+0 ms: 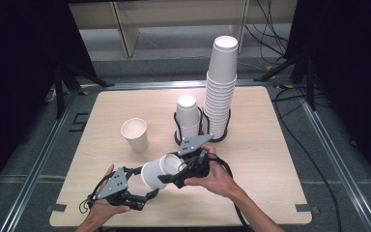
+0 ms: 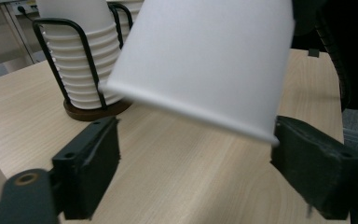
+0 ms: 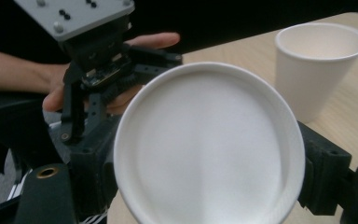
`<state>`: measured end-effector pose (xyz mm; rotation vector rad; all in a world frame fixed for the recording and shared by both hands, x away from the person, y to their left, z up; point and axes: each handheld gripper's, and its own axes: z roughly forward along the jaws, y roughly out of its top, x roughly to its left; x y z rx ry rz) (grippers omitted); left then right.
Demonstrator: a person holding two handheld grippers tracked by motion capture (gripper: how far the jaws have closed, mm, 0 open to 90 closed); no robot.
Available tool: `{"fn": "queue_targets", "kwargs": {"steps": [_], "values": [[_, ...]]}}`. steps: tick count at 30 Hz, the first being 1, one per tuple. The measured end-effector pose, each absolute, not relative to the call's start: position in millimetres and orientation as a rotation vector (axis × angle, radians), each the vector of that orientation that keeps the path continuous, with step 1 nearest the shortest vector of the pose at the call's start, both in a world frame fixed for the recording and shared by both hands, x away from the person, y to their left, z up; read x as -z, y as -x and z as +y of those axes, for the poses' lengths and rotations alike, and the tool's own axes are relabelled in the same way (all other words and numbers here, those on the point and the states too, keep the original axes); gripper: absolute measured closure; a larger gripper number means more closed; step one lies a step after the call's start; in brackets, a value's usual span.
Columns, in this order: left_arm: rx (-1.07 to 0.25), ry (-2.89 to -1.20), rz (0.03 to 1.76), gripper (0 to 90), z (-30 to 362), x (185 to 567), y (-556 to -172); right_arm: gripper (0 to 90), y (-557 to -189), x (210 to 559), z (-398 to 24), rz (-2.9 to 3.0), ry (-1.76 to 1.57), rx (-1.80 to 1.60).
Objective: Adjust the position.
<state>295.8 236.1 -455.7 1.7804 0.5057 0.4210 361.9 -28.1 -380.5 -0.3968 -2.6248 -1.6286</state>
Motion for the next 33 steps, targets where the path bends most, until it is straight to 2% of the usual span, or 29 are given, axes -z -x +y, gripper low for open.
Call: {"fn": "queue_targets", "kwargs": {"steps": [13, 25, 33], "values": [[-0.355, -1.637, 0.534, 14.6, 243, 450, -298, 23.1, -370, 376, -47, -2.445, 0.53, 1.748], [-0.342, -1.651, 0.525, 13.7, 241, 448, -296, 23.2, -366, 382, -35, -2.395, 0.426, 1.771], [-0.355, -1.665, 0.529, 3.1, 237, 449, -295, 23.3, -361, 387, -27, -2.39, 0.401, 1.723]]}}
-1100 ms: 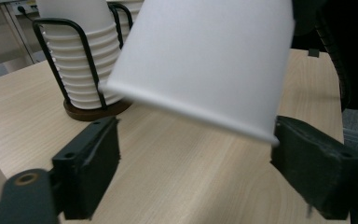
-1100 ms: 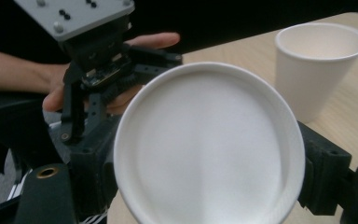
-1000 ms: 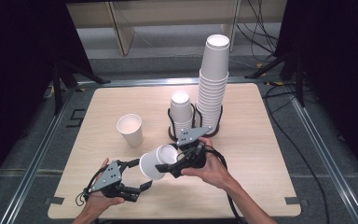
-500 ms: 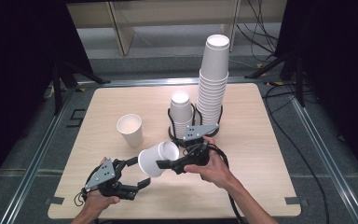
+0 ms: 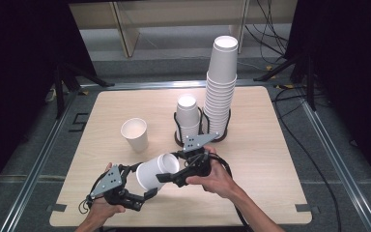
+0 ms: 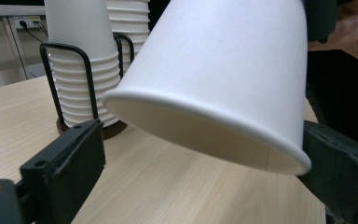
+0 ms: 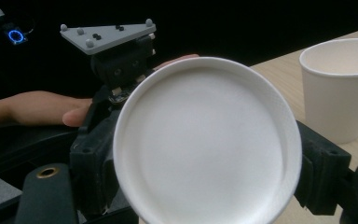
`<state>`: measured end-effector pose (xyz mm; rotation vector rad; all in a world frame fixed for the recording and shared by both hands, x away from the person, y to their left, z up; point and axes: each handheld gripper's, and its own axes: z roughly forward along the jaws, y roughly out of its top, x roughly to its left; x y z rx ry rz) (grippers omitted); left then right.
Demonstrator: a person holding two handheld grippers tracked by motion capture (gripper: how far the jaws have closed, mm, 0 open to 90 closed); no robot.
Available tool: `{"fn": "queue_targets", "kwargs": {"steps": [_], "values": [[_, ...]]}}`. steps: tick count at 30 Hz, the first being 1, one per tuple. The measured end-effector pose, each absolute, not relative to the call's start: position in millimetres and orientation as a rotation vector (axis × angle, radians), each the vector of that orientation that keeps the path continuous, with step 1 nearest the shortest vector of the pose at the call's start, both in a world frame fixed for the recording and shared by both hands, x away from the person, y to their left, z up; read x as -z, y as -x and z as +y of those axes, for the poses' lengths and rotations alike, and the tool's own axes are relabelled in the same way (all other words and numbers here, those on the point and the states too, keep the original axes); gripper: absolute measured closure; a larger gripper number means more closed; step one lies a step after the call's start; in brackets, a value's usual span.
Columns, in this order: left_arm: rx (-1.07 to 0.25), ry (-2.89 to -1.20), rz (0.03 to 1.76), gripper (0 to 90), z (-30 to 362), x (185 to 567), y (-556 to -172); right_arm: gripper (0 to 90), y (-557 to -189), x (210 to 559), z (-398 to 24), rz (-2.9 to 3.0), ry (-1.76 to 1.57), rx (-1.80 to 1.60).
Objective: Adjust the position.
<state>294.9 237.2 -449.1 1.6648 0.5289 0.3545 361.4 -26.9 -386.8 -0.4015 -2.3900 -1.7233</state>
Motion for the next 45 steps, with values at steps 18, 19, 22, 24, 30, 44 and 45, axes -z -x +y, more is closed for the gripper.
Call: {"fn": "queue_targets", "kwargs": {"steps": [18, 19, 22, 24, 30, 44, 45], "values": [[-0.358, -1.659, 0.47, 5.3, 235.9, 446.2, -291.2, 23.3, -358.5, 391.2, -21.2, -2.317, 0.384, 1.715], [-0.358, -1.657, 0.472, 5.4, 236.0, 445.8, -291.0, 23.3, -359.7, 392.8, -20.3, -2.324, 0.374, 1.737], [-0.358, -1.653, 0.474, 5.5, 235.5, 445.2, -290.8, 23.3, -359.9, 392.3, -21.3, -2.314, 0.383, 1.727], [-0.364, -1.667, 0.472, 6.6, 235.6, 444.9, -290.6, 23.3, -360.3, 392.6, -21.4, -2.317, 0.378, 1.731], [-0.358, -1.662, 0.466, 9.5, 234.9, 443.9, -291.3, 22.9, -362.0, 393.6, -23.3, -2.292, 0.397, 1.721], [-0.391, -1.776, 0.435, 12.1, 234.4, 444.0, -288.5, 15.1, -360.7, 387.0, -27.0, -2.423, 0.371, 1.685], [-0.394, -1.791, 0.423, 12.1, 233.9, 445.0, -289.2, 15.3, -360.2, 385.1, -27.9, -2.473, 0.353, 1.664]]}}
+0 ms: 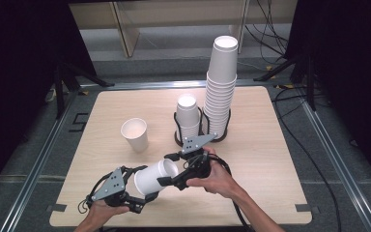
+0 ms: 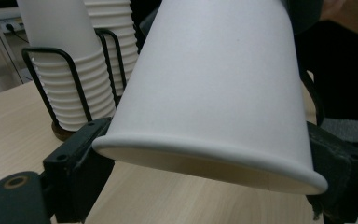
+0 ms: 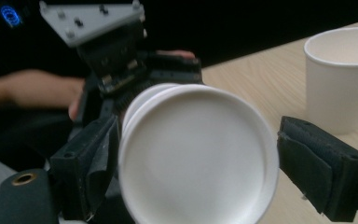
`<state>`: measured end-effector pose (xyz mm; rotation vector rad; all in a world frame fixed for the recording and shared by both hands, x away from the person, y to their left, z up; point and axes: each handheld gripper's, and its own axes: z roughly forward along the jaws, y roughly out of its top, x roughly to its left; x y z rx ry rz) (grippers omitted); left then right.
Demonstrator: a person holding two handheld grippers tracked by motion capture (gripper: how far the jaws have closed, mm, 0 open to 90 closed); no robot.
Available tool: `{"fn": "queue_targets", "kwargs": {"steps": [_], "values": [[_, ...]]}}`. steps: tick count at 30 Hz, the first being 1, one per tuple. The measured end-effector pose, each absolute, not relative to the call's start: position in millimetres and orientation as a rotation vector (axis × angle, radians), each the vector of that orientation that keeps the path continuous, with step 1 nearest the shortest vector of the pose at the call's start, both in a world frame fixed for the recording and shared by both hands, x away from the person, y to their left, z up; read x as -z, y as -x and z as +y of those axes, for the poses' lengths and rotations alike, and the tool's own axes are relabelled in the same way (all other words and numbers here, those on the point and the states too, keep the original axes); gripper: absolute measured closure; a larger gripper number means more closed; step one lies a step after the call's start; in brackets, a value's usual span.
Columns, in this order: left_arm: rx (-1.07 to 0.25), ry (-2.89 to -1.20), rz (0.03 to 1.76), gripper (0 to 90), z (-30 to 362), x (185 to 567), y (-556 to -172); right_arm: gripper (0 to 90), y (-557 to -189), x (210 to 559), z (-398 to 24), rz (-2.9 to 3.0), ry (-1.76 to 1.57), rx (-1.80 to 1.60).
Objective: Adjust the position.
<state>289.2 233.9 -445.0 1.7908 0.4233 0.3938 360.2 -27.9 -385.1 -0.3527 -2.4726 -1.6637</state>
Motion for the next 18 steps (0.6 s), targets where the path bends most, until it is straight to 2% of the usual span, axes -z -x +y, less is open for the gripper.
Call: {"fn": "queue_targets", "kwargs": {"steps": [10, 18], "values": [[-0.403, -1.896, 0.394, 12.2, 233, 447, -289, 15.6, -345, 366, -27, -2.809, 0.188, 1.489], [-0.403, -1.944, 0.387, 12.2, 229, 450, -287, 16.0, -337, 371, -13, -2.926, 0.09, 1.315]]}}
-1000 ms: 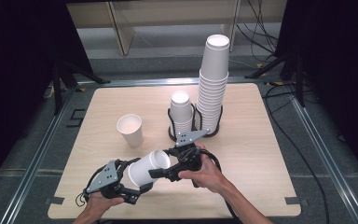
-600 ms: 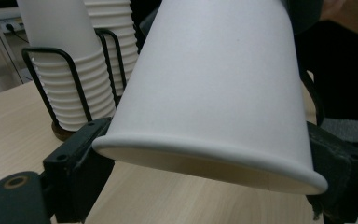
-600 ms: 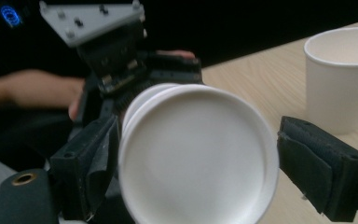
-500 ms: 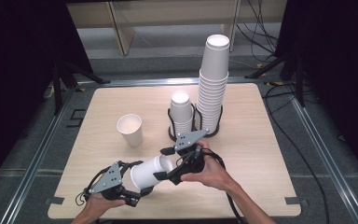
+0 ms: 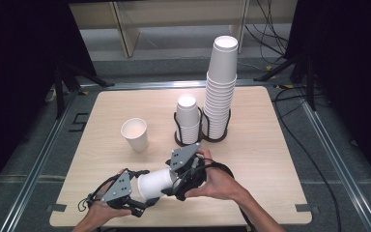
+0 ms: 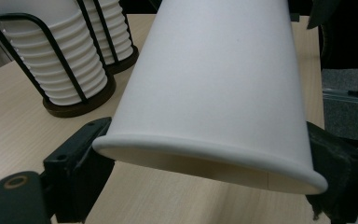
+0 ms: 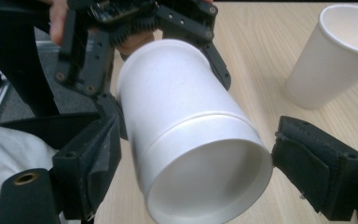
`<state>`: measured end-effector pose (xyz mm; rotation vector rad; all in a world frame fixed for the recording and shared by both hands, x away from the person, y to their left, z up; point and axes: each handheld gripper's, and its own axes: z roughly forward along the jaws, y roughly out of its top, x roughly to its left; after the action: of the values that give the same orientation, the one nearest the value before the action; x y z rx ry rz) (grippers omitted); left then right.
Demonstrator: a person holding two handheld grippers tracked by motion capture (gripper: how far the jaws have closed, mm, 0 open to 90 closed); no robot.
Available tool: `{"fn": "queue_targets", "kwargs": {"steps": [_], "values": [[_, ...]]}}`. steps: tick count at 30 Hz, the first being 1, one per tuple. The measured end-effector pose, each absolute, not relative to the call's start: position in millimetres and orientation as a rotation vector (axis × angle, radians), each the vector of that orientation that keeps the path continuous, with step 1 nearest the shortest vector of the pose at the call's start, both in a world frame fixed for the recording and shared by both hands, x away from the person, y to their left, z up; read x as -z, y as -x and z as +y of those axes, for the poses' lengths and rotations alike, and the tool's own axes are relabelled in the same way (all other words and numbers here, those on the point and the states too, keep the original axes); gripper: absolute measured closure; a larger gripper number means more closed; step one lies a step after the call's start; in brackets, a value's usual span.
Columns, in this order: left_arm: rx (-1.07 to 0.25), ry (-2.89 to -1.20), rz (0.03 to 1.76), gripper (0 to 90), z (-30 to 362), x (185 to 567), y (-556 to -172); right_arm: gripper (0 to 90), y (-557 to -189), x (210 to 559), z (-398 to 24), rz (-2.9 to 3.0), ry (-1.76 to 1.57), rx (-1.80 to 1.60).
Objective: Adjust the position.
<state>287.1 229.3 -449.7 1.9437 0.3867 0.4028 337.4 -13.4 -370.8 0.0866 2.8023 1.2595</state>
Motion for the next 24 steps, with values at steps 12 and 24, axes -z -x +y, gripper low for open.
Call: {"fn": "queue_targets", "kwargs": {"steps": [12, 24], "values": [[-0.38, -1.965, 0.334, 12.1, 227, 449, -285, 18.4, -334, 383, -4, 2.876, -0.007, -1.165], [-0.366, -1.982, 0.309, 12.0, 227, 447, -284, 20.9, -333, 389, -1, 2.919, 0.042, -1.128]]}}
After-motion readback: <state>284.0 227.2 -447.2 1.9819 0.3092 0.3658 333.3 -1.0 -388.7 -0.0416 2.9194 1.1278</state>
